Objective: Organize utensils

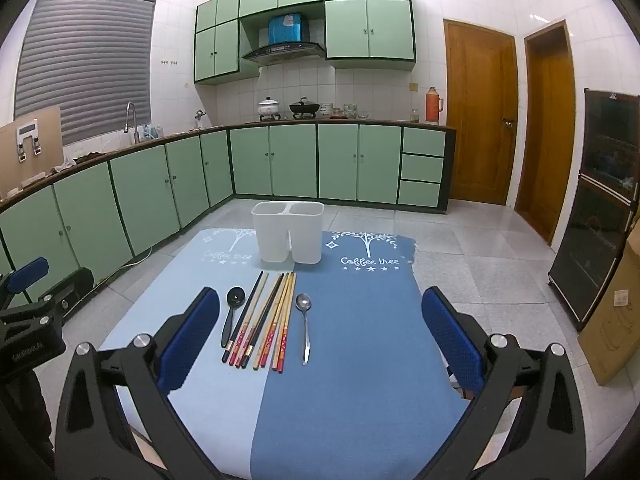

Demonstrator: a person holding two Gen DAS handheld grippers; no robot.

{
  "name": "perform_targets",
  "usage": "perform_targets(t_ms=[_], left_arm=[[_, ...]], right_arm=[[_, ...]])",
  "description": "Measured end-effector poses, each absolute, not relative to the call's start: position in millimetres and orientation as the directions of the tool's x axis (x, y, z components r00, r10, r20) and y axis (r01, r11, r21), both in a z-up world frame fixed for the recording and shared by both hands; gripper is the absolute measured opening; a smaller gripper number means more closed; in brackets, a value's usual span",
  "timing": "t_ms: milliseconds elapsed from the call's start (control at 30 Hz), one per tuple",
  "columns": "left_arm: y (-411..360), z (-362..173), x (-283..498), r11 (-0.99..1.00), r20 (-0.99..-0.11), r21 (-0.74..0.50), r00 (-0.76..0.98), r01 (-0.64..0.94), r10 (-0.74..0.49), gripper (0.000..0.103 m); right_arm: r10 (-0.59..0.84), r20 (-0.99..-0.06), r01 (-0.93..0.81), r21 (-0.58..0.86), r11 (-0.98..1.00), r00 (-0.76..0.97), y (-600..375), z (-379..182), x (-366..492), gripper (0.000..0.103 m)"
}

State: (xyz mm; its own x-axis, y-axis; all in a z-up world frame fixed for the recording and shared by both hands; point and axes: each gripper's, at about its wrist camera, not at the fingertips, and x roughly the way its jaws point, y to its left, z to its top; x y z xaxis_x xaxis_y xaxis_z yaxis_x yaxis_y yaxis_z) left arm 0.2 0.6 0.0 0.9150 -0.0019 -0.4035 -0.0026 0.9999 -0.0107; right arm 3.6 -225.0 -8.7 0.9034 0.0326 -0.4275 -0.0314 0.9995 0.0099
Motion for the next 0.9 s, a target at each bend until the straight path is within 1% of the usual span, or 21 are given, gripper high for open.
perform_targets(t_ms=[900], left_arm=[[0.3, -2.3, 1.0, 1.000, -0.399, 0.002, 0.917, -0.004, 0.005, 0.097]], right_arm=[[0.033, -0.428, -0.032, 0.009, 0.999, 0.903, -224.7, -9.6, 3.9, 0.098]])
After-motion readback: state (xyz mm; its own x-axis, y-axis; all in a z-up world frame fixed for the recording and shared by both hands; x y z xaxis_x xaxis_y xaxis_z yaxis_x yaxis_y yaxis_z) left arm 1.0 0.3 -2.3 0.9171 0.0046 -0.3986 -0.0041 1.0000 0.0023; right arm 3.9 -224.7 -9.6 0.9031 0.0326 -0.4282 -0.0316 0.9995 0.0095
